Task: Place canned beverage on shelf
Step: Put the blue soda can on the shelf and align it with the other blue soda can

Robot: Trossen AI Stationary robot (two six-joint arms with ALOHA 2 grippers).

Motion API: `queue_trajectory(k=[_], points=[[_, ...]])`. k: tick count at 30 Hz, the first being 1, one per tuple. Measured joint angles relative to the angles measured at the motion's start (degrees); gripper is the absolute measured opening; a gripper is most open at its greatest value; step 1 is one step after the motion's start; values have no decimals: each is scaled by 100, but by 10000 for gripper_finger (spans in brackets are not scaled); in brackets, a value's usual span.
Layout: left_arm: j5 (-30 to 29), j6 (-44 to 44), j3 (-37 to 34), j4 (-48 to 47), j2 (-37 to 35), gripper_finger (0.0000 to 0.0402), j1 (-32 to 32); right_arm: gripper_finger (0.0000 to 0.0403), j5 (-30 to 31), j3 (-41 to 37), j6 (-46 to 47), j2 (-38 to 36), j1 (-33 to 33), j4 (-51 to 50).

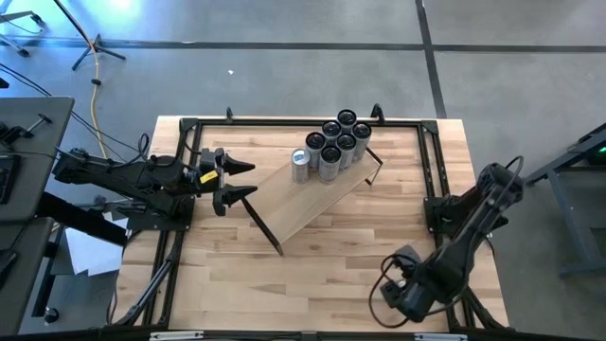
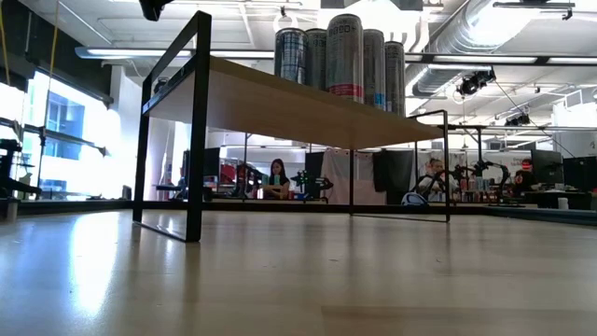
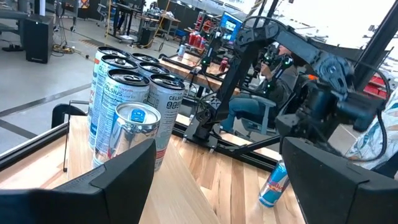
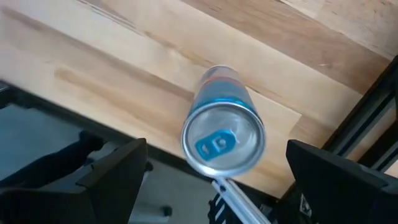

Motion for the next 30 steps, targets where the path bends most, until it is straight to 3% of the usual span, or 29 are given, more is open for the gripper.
queue_trajectory(k=[13, 30], points=[[-1, 0, 0, 0, 0, 321, -1, 371, -142, 0, 286, 801, -10, -56], [-1, 2, 0, -2, 2, 321, 1, 371, -146, 0, -76, 854, -13, 114]])
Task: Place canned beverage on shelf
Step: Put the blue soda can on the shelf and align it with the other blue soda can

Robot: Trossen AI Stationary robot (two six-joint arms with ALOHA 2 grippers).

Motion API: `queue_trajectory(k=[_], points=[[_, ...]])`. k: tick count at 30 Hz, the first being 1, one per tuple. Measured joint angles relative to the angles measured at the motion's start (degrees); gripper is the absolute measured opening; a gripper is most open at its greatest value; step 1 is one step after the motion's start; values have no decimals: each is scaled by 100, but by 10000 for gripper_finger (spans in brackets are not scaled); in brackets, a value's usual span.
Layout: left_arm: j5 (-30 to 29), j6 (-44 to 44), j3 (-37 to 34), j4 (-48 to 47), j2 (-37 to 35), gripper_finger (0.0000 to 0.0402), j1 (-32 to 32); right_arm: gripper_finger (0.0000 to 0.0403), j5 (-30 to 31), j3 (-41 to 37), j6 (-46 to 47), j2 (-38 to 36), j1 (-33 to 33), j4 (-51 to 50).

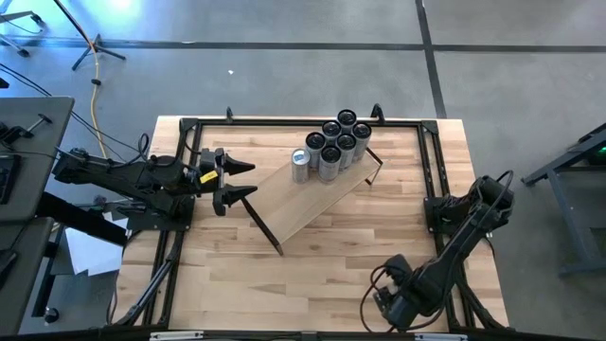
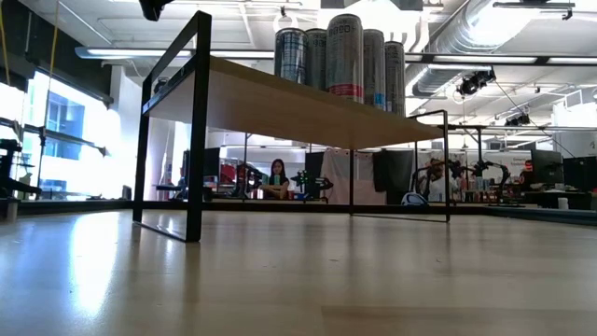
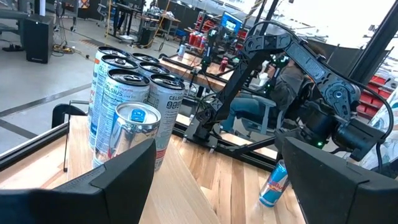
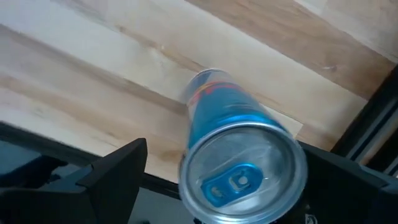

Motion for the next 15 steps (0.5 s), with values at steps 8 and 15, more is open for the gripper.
queue_trajectory(k=[8, 15], points=[[-1, 2, 0, -89, 0, 321, 0, 371, 0, 0, -464, 0, 0, 37], [-2, 2, 0, -228, 0, 321, 0, 371, -2, 0, -675, -2, -2, 40]])
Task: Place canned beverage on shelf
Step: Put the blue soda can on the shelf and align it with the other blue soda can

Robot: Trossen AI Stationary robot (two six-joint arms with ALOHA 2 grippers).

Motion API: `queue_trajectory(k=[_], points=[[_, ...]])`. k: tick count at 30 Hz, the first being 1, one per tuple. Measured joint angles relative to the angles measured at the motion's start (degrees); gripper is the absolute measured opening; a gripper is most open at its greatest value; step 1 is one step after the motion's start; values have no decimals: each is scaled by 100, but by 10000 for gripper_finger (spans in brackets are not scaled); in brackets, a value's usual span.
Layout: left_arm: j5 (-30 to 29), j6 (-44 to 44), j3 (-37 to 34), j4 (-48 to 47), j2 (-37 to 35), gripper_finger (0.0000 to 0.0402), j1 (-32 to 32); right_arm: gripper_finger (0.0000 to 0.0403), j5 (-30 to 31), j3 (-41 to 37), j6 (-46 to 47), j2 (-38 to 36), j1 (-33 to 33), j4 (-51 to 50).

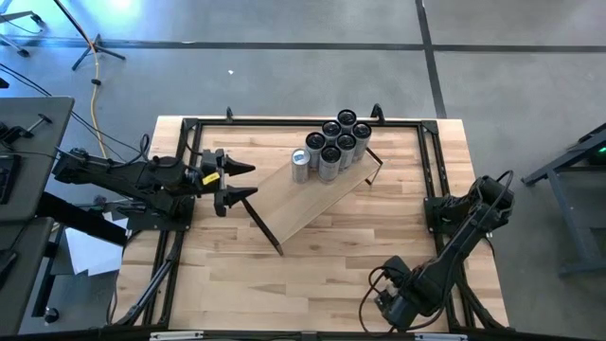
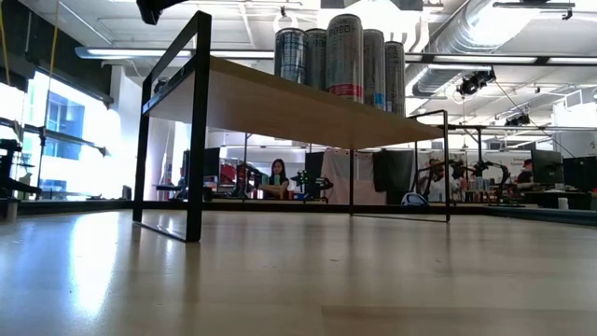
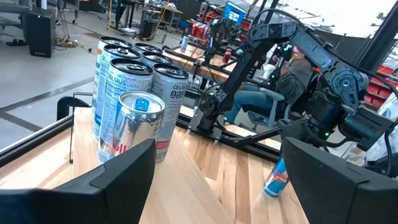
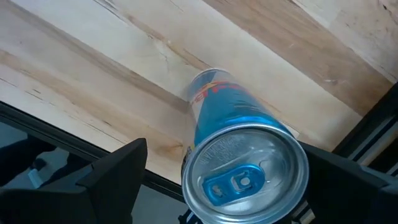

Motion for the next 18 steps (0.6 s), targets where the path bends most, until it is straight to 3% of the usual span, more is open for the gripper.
queue_trajectory(k=[8, 13, 18], points=[[-2, 0, 0, -35, 0, 321, -1, 371, -414, -418, 432, -9, 2, 260], [-32, 0, 0, -37, 0, 321, -2, 371, -411, -688, 452, -7, -38, 817], [-44, 2, 0, -37, 0, 321, 4, 371, -303, -743, 452, -7, -123, 688]])
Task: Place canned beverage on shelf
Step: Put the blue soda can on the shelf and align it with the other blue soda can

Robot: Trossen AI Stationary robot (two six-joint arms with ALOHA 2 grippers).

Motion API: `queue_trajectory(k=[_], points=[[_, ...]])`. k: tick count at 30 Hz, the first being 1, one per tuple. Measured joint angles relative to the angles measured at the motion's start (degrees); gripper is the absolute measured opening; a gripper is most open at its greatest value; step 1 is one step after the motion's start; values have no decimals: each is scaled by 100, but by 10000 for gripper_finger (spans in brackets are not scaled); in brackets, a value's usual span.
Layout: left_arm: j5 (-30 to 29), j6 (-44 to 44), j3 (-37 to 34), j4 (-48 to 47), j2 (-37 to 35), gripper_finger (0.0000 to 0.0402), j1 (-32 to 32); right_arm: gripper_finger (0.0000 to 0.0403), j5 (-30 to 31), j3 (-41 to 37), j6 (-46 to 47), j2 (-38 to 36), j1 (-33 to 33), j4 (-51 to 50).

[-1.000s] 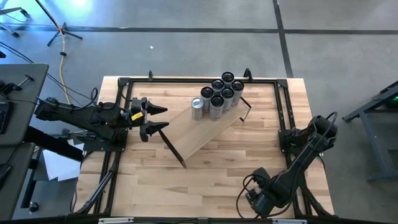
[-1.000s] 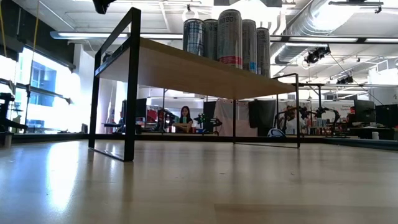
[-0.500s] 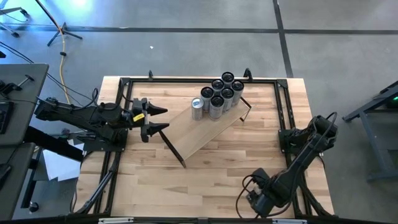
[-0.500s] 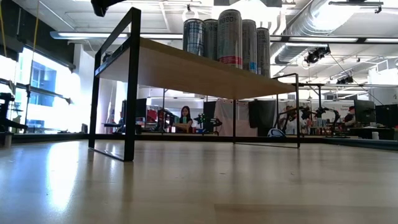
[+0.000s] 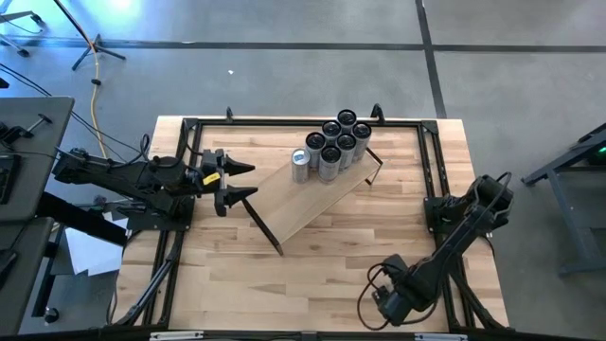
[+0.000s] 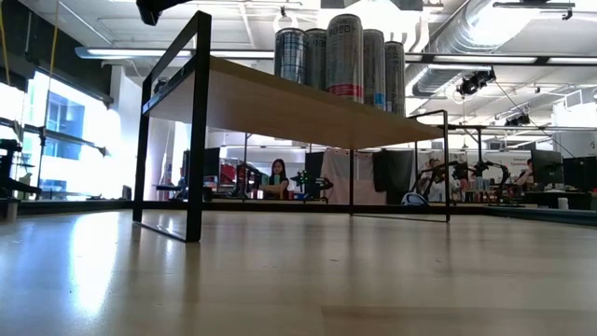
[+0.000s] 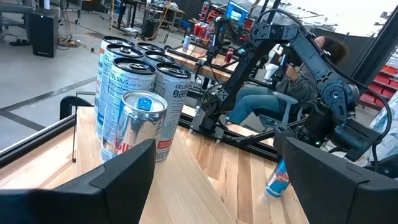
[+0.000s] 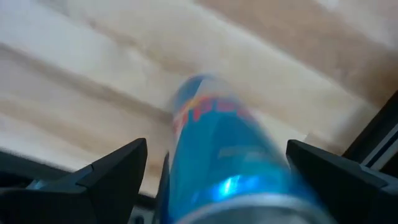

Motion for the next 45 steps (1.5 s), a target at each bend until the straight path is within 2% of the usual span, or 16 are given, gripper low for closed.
queue_trajectory(k=[12, 23, 37, 45], points=[[-2, -4, 0, 2, 0, 321, 0, 371, -117, -2, -294, 0, -152, 131], [-2, -5, 0, 2, 0, 321, 0, 340, -213, -254, 4, 2, -137, 475], [-2, -6, 0, 4, 0, 321, 0, 335, -230, -282, -44, 2, -139, 458], [-2, -4, 0, 2, 0, 321, 0, 315, -292, -282, -92, 0, -139, 490]])
